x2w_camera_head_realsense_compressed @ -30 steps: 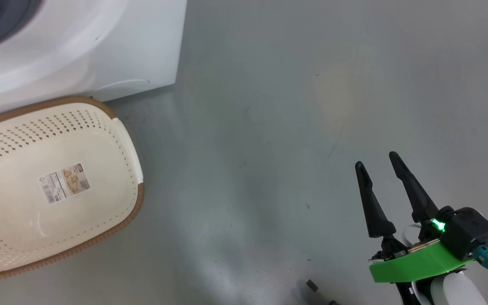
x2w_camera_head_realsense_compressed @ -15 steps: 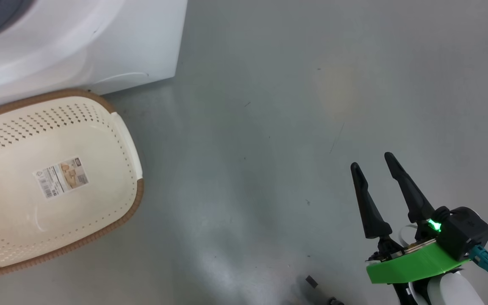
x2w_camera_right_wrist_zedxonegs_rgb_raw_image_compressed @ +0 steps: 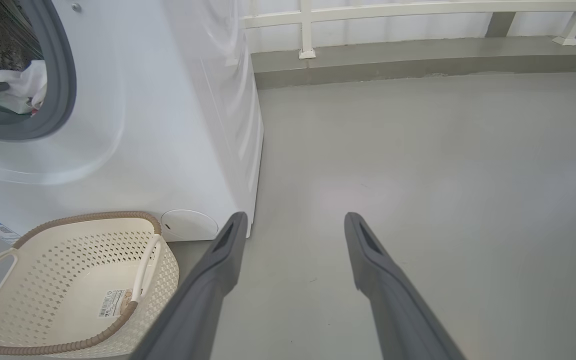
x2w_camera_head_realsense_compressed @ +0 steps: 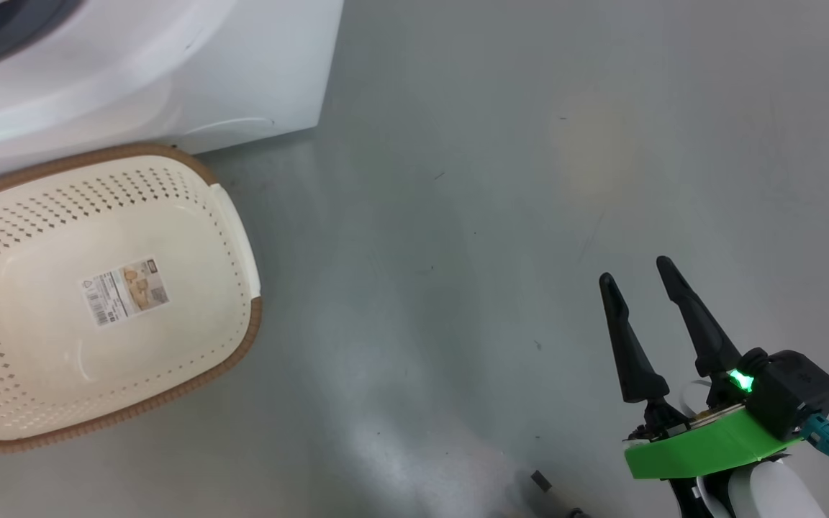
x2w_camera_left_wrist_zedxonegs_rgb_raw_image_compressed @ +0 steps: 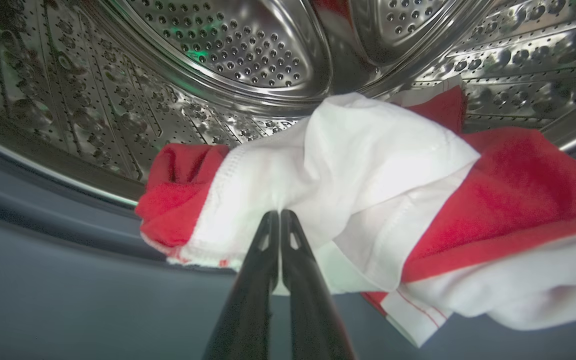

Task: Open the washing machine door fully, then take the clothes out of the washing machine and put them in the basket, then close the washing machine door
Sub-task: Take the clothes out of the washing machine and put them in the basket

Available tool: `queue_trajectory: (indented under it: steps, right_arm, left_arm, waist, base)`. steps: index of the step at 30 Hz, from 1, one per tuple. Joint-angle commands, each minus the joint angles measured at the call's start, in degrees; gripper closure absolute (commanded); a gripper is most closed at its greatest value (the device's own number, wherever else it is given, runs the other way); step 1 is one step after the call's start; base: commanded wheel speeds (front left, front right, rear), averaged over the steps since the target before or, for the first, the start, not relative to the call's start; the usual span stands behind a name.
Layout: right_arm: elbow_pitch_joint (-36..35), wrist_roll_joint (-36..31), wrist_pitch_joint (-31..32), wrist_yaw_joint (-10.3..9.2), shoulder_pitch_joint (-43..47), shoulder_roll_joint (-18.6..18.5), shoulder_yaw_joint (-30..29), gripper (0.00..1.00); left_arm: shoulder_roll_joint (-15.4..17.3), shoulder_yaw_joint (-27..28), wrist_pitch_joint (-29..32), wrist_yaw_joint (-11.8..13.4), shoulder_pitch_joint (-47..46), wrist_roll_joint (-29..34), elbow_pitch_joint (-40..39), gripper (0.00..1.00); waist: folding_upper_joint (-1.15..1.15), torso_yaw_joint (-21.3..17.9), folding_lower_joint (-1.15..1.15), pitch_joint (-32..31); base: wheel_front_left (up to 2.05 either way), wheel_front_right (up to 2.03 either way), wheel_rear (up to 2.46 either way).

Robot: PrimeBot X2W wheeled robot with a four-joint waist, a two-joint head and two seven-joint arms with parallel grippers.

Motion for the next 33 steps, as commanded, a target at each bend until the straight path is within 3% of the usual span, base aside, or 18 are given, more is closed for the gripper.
queue_trajectory:
  steps: [1, 13, 21, 33]
  right_arm:
    - [-1.1, 0.5, -0.4, 0.35, -0.8, -0.9, 0.9, 0.00]
    - [-0.7, 1.3, -0.4, 0.35, -1.4, -0.9, 1.0, 0.00]
    - [-1.0, 1.7, -0.4, 0.35, -1.8, -0.9, 0.6, 0.00]
    - [-1.3, 1.7, -0.4, 0.35, -2.2, -0.9, 0.0, 0.00]
  left_arm:
    - [2.6, 0.8, -1.1, -0.3, 0.7, -0.3, -1.6, 1.00]
    - [2.9, 4.5, -5.6, -2.3, 5.0, -4.5, -9.1, 1.00]
    - [3.5, 7.9, -5.7, -1.0, 13.1, -4.7, -23.2, 1.00]
    - [1.2, 12.4, -5.7, -0.6, 24.8, -5.8, -41.3, 1.00]
  waist:
    - [0.00, 0.2, 0.00, -0.1]
    - [0.00, 1.4, 0.00, -0.6]
    - [0.00, 2.6, 0.00, -0.6]
    - [0.00, 4.9, 0.00, -1.0]
  base:
    - [0.00, 0.00, 0.00]
    - [0.00, 0.00, 0.00]
    - [0.00, 0.00, 0.00]
    - [0.00, 0.00, 0.00]
